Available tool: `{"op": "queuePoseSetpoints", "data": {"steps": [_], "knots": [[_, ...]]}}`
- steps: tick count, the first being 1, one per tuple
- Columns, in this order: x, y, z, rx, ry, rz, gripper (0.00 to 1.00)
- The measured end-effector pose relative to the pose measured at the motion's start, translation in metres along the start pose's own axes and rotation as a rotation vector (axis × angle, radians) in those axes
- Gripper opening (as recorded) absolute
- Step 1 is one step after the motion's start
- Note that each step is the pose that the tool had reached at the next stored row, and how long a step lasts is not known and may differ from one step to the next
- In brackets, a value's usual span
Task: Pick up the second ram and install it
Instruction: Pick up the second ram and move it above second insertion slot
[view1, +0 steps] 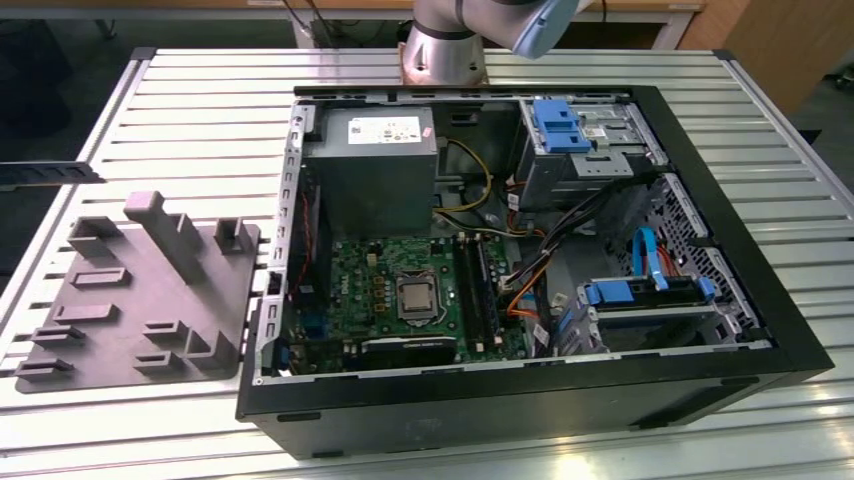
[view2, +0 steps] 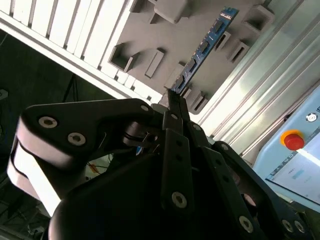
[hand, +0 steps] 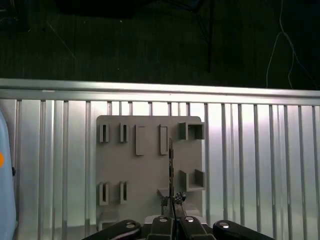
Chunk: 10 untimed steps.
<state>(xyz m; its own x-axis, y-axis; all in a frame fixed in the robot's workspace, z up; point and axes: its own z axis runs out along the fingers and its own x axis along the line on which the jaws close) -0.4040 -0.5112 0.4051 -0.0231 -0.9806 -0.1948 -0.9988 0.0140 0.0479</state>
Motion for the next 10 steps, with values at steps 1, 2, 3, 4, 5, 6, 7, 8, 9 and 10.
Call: {"op": "queuePoseSetpoints", "data": {"steps": [1,2,3,4,5,6,7,8,9,10], "knots": [[-0.0001,-0.0017,-0.0001,0.0,0.0,0.0,0.12],[-0.0001,-0.0021,-0.0001,0.0001,0.0,0.0,0.12],[-0.0001,-0.0025,-0.0002,0.0,0.0,0.0,0.12],[-0.0001,-0.0028,-0.0002,0.0,0.0,0.0,0.12],[-0.0001,-0.0032,-0.0001,0.0,0.0,0.0,0.12],[-0.0001,-0.0035,-0.0001,0.0001,-0.0001,0.0,0.12],[-0.0001,-0.0038,-0.0001,0.0001,-0.0001,0.0,0.12],[-0.0001,-0.0041,-0.0002,0.0,0.0,0.0,0.12],[-0.0001,-0.0045,-0.0002,0.0,0.0,0.0,0.12],[-0.0001,-0.0047,-0.0002,0.0001,-0.0001,0.0,0.12]]}}
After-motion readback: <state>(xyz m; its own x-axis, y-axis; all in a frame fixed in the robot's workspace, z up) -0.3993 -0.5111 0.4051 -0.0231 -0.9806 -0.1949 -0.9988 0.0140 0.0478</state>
